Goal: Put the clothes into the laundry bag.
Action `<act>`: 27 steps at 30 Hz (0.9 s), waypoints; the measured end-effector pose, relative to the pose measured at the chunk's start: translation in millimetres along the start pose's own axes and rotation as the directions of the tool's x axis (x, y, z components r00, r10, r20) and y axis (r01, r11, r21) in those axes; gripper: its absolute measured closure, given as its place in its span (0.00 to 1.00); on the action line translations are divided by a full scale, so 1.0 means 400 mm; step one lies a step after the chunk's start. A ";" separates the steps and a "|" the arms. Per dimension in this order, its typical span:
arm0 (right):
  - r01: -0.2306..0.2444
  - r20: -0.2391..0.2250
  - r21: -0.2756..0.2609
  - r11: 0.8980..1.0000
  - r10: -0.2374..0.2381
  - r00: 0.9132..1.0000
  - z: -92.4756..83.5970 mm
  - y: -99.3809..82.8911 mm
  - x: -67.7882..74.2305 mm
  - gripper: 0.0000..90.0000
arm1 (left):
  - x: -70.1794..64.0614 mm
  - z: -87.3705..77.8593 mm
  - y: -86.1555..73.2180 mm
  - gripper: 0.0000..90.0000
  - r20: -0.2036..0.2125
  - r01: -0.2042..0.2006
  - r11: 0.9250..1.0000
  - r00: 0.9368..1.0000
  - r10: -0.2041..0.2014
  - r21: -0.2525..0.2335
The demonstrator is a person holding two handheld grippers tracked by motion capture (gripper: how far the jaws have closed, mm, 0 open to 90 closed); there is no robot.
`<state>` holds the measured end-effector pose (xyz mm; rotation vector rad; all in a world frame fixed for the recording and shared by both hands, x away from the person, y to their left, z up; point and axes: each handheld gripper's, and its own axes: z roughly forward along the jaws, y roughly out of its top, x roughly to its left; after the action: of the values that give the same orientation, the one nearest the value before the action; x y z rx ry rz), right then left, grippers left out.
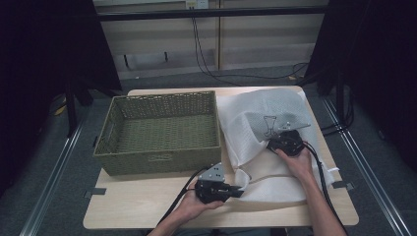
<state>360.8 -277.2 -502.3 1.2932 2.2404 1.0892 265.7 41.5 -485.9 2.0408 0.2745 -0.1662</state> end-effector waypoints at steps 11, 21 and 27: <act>0.031 -0.146 -0.096 0.995 -0.044 0.988 -0.122 -0.025 0.055 0.99 | 0.016 -0.014 -0.013 0.74 -0.047 0.031 0.999 0.998 -0.031 0.009; 0.032 -0.140 -0.152 0.988 -0.053 0.989 -0.211 -0.068 0.055 0.90 | 0.036 -0.067 -0.038 0.68 -0.105 0.045 0.999 0.993 -0.044 0.007; 0.019 -0.108 -0.192 0.981 -0.041 0.993 -0.272 -0.096 0.063 0.71 | 0.050 -0.088 -0.040 0.72 -0.149 0.028 1.000 0.989 -0.027 0.007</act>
<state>258.3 -316.4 -458.2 1.1424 2.1624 1.3584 280.9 82.3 -487.7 2.0622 0.3952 -0.0318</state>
